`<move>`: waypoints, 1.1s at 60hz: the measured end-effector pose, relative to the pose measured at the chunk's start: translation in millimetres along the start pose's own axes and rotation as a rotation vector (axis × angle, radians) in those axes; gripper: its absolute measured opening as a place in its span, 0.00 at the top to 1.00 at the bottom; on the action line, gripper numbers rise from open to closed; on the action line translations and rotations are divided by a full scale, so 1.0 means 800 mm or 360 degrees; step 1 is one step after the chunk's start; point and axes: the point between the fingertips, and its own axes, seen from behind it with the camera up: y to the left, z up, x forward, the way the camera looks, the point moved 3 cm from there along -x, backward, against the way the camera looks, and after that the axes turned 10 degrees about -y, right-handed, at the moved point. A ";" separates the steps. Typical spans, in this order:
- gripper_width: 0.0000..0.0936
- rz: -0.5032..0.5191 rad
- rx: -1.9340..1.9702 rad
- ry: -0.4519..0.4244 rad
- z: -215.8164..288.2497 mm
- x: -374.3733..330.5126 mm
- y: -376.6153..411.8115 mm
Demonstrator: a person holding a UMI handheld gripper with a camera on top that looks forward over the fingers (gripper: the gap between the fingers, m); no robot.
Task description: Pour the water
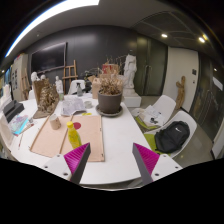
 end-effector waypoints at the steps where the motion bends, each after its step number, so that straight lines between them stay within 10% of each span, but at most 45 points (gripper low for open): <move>1: 0.08 0.0006 0.0006 0.0005 -0.002 0.000 0.002; 39: 0.10 0.0152 0.0049 -0.0152 -0.151 0.258 0.230; 53: 0.47 0.0104 0.0049 -0.0215 -0.160 0.325 0.245; 66: 0.60 0.0059 0.0073 -0.0167 -0.158 0.340 0.244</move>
